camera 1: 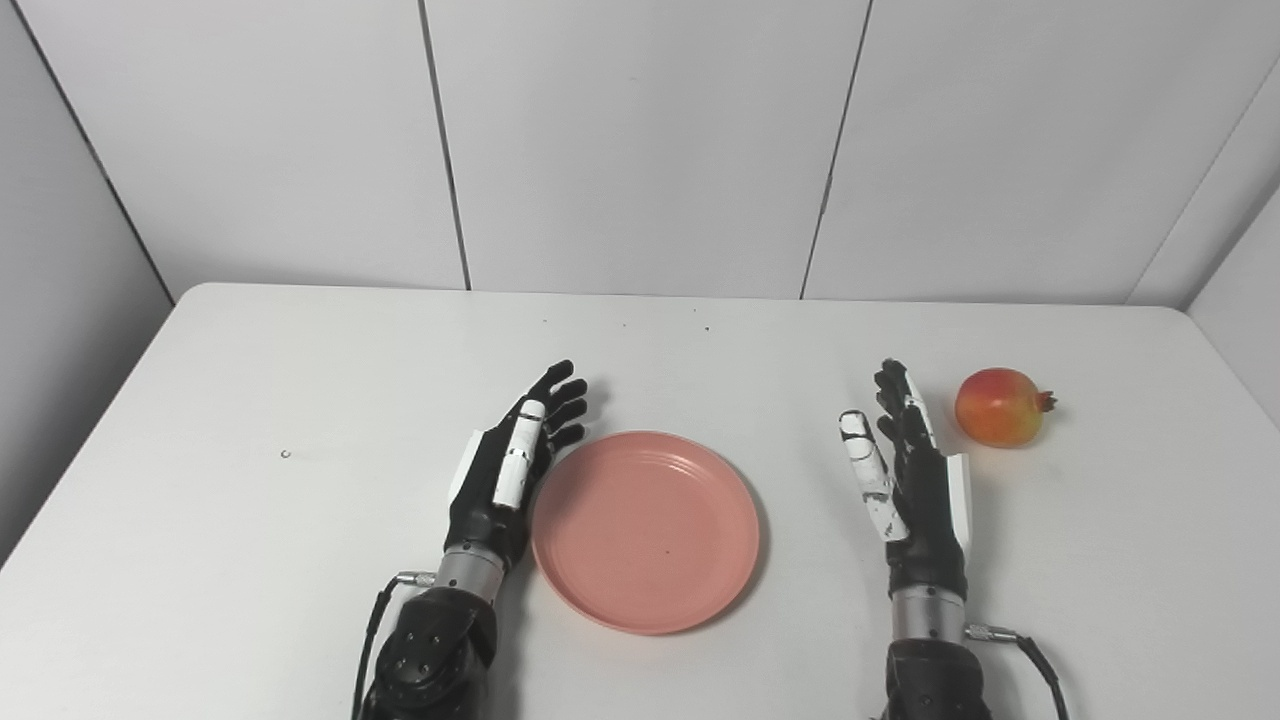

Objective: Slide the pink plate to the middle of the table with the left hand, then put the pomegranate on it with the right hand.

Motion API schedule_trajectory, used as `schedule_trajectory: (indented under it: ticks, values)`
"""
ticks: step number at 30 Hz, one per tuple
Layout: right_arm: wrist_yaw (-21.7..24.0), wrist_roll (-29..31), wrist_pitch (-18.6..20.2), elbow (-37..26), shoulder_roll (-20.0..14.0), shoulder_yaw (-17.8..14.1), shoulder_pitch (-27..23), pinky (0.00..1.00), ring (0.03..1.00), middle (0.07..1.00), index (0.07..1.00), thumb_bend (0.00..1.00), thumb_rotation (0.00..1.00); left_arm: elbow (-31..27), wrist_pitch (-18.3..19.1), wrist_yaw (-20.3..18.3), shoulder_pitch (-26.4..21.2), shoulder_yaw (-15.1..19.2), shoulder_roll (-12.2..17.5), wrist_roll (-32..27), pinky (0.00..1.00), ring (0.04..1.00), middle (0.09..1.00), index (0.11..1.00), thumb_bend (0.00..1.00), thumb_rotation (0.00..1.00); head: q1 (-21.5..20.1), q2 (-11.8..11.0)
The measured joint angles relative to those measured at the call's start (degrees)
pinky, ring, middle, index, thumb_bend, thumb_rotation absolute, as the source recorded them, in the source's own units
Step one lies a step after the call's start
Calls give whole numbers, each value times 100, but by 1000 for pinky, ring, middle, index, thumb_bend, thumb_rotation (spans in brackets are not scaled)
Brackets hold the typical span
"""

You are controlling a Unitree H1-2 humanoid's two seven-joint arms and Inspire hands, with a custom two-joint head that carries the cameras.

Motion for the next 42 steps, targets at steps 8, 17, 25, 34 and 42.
schedule_trajectory:
  ticks: [8,17,25,34,42]
  values:
    - [-12,-11,2,5,-13,-31,-19,908,905,903,912,566,868,115,-185,-206,-1,128,-4,-386,837,853,846,823,388,847,9,0]
    - [-254,-302,33,-28,-38,-149,-28,886,919,891,895,601,829,137,-224,-184,-1,101,4,-248,839,855,850,831,361,901,-17,9]
    - [-314,-271,28,-259,-188,-336,-61,913,927,897,904,613,752,117,-197,-165,-1,-58,99,8,844,862,855,836,344,992,-70,9]
    - [-603,-728,137,-621,-482,-754,-344,892,907,892,902,660,514,109,-189,-172,0,-140,189,29,850,866,854,828,333,1000,-97,9]
    - [-653,-866,405,-609,-817,-936,-546,876,917,915,921,693,407,109,-191,-173,0,-150,209,82,848,865,852,831,344,983,-140,17]
